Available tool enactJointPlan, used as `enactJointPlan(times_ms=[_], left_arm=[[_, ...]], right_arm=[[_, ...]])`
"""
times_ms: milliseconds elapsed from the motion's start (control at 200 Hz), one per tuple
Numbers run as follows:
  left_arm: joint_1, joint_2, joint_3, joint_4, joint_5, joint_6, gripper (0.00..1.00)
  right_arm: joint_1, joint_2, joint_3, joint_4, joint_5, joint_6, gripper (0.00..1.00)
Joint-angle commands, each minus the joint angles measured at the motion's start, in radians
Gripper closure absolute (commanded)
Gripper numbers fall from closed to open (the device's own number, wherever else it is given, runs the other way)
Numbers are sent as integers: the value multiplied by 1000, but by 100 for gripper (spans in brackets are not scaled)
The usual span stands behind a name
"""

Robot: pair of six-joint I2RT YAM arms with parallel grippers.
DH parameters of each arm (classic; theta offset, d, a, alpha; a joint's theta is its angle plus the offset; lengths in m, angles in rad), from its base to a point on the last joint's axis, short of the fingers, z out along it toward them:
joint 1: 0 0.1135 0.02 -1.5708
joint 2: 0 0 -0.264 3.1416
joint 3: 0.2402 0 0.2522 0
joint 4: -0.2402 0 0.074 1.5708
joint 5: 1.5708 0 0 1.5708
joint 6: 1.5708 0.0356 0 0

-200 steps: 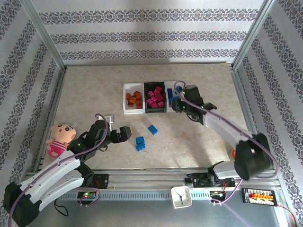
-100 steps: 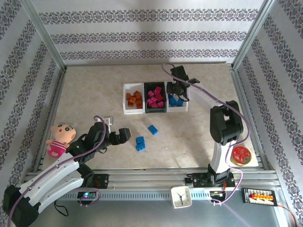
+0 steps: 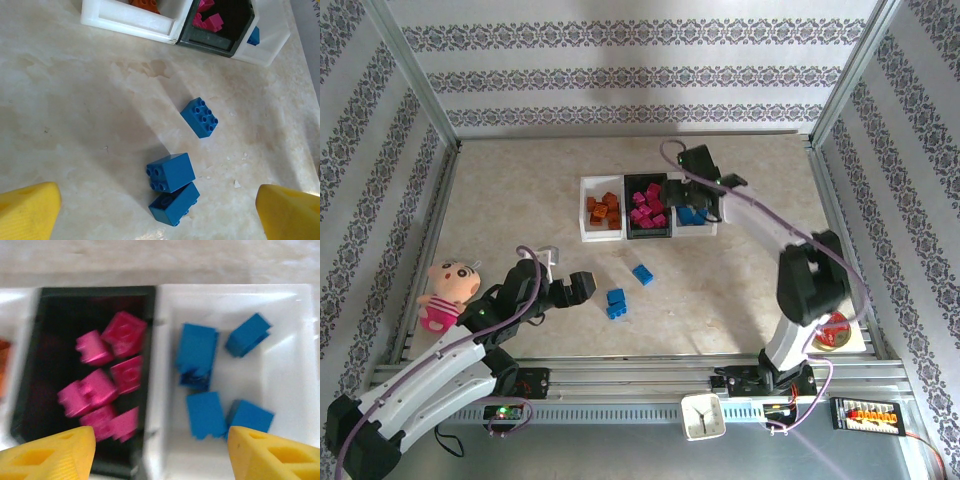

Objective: Sort the legos into containers by color
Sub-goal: Pick up the lego from the center of the table.

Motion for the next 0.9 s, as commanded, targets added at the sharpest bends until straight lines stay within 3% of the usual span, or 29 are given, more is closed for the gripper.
enactJointPlan(times_ms=[0,130,250,535,720,894], left_arm=[[-4,-24,-18,-27,-5,-2,0],[-4,-29,-37,-19,-5,-11,0],[-5,-29,-54,-11,-3,-19,0],[-4,-30,-66,-7,-1,-29,0],[-4,-31,-66,-12,0,-30,0],[-4,-29,-63,-17,-6,-26,0]], right_arm=[[97,-112,-146,79,-63,-19,28],[211,-145,-288,125,-93,-24,28],[294,-93,-337,132,-49,-36,27],[341,73,-325,170,-17,-36,34],[355,125,-300,161,-11,-52,47],[348,52,-341,181,-24,-49,69]])
